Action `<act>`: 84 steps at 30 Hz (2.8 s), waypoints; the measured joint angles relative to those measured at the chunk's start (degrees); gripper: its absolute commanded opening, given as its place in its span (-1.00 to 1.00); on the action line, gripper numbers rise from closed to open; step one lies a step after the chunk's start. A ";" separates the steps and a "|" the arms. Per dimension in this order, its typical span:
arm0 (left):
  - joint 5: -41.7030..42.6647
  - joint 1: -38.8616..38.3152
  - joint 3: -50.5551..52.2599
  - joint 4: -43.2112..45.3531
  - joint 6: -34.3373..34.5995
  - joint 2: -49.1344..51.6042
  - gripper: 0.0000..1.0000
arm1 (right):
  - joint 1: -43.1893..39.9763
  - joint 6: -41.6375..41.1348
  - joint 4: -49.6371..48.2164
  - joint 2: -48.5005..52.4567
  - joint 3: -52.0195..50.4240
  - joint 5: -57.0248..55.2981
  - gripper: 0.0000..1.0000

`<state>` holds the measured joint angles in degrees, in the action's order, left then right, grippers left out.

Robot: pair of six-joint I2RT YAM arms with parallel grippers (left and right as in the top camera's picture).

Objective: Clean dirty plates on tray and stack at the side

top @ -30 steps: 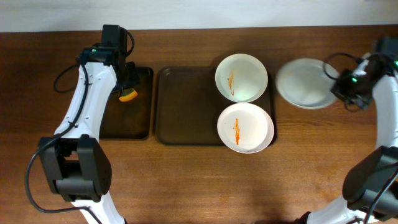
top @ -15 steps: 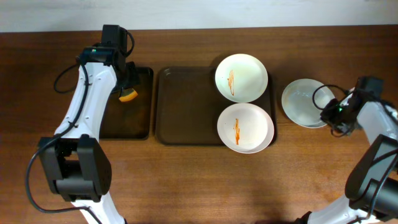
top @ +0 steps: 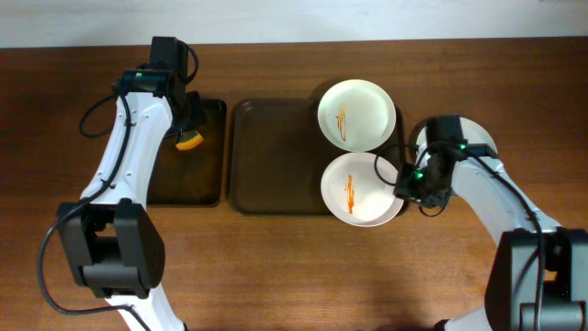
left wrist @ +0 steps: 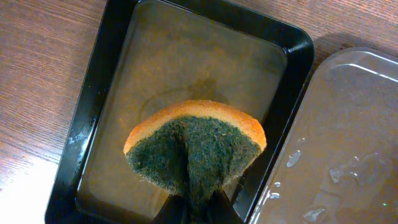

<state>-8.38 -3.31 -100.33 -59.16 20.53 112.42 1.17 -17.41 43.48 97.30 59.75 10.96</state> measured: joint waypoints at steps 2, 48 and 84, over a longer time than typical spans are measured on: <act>0.00 0.00 0.00 0.00 0.00 0.00 -1.00 | 1.18 -0.31 -0.55 1.77 -0.42 -0.24 -0.89; 11.74 -6.91 -0.02 4.33 -8.50 4.39 -1.00 | 21.24 -18.21 -24.87 17.86 9.94 6.73 -0.92; -3.56 -20.79 1.14 8.46 31.26 17.35 -1.00 | 21.38 -17.81 -25.57 18.14 10.01 6.97 -0.92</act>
<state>-11.94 -24.10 -99.20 -50.70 51.79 129.78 22.55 -35.22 17.91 115.44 69.76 17.93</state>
